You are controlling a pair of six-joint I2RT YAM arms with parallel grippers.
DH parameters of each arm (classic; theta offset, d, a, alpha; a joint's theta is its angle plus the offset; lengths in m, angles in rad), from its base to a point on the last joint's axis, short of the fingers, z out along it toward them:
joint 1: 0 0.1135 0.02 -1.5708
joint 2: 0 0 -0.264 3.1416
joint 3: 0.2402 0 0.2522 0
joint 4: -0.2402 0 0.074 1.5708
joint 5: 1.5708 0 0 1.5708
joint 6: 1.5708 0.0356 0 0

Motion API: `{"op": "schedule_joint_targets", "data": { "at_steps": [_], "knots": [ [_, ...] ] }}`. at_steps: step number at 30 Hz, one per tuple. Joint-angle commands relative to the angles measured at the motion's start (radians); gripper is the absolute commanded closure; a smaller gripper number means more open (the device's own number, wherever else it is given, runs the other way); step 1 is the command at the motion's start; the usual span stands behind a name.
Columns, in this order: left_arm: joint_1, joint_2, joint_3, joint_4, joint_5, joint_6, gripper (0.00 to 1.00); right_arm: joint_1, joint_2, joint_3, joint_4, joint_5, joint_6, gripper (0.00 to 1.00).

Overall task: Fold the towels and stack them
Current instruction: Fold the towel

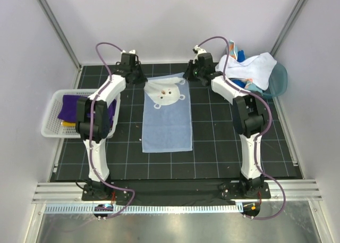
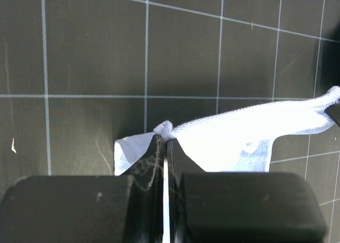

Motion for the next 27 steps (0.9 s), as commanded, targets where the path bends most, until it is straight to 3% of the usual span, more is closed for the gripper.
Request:
{"op": "schedule_joint_targets", "data": {
  "at_steps": [1, 8, 16, 27],
  "knots": [
    [0.014, -0.016, 0.046, 0.078, 0.018, 0.002, 1.0, -0.006, -0.033, 0.021, 0.103, -0.008, 0.009, 0.99],
    [0.014, -0.105, -0.067, 0.087, 0.034, -0.004, 1.0, -0.006, -0.143, -0.128, 0.142, -0.007, 0.047, 0.99],
    [0.0, -0.24, -0.311, 0.158, 0.046, -0.053, 1.0, 0.028, -0.286, -0.381, 0.197, 0.01, 0.081, 0.99],
    [-0.097, -0.43, -0.613, 0.225, -0.015, -0.114, 1.0, 0.105, -0.485, -0.641, 0.211, 0.079, 0.105, 0.99]
  ]
}}
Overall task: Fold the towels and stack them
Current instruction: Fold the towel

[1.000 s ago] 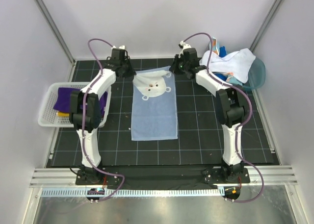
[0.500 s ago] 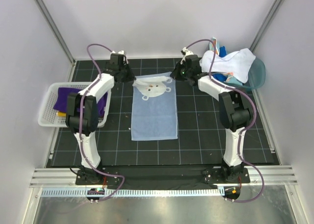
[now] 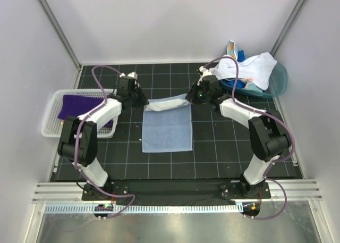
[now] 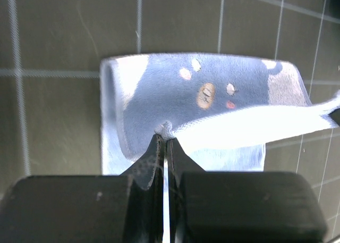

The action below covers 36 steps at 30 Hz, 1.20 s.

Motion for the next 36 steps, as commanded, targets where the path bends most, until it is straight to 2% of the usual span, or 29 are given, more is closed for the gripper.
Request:
{"op": "schedule_joint_targets", "data": {
  "at_steps": [1, 14, 25, 36],
  "knots": [
    [-0.037, -0.091, -0.059, 0.069, -0.048, -0.028, 1.0, 0.034, -0.09, -0.077, 0.055, 0.068, 0.009, 0.99],
    [-0.077, -0.296, -0.278, 0.022, -0.103, -0.016, 1.0, 0.172, -0.263, -0.286, 0.057, 0.203, 0.036, 0.99],
    [-0.126, -0.437, -0.363, -0.027, -0.12, -0.011, 1.0, 0.215, -0.38, -0.381, 0.028, 0.243, 0.076, 0.99],
    [-0.189, -0.498, -0.419, -0.053, -0.169, -0.025, 1.0, 0.249, -0.44, -0.445, 0.02, 0.259, 0.109, 0.99]
  ]
}}
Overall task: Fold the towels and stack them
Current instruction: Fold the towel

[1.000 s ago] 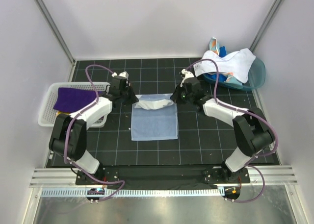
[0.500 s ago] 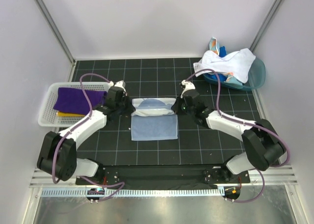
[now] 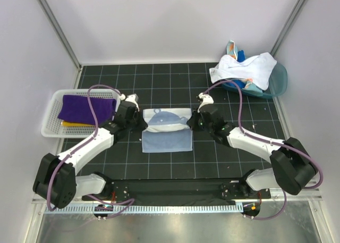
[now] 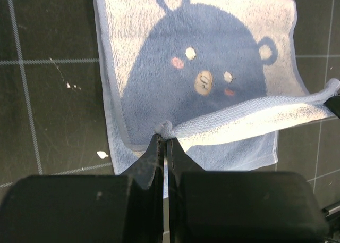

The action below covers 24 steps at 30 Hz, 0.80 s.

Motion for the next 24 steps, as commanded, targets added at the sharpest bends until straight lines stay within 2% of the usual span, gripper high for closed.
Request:
{"op": "schedule_joint_targets", "data": {
  "at_steps": [1, 24],
  "knots": [
    [-0.015, -0.029, -0.013, -0.003, -0.037, -0.007, 1.0, 0.014, -0.041, -0.016, 0.025, 0.033, 0.025, 0.99],
    [-0.068, -0.08, -0.065, -0.043, -0.094, -0.033, 1.0, 0.062, -0.145, -0.112, 0.021, 0.053, 0.062, 0.99]
  ]
}}
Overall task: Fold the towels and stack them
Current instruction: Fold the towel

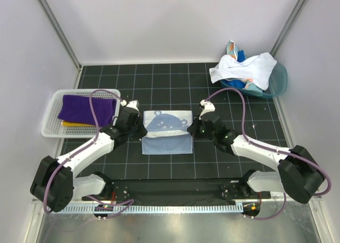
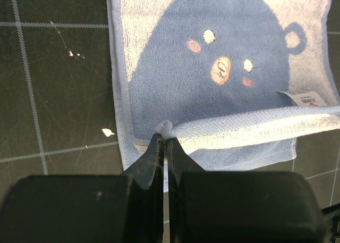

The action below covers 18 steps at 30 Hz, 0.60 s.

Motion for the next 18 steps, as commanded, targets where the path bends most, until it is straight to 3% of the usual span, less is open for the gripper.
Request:
{"op": "schedule_joint_targets", "data": {
  "at_steps": [1, 18],
  "knots": [
    [-0.005, -0.055, 0.012, -0.015, -0.042, -0.006, 1.0, 0.007, -0.046, 0.002, 0.013, 0.037, 0.01, 0.99],
    [-0.023, -0.082, 0.028, -0.053, -0.054, -0.005, 1.0, 0.041, -0.103, 0.029, -0.05, 0.067, 0.002, 0.99]
  ]
}}
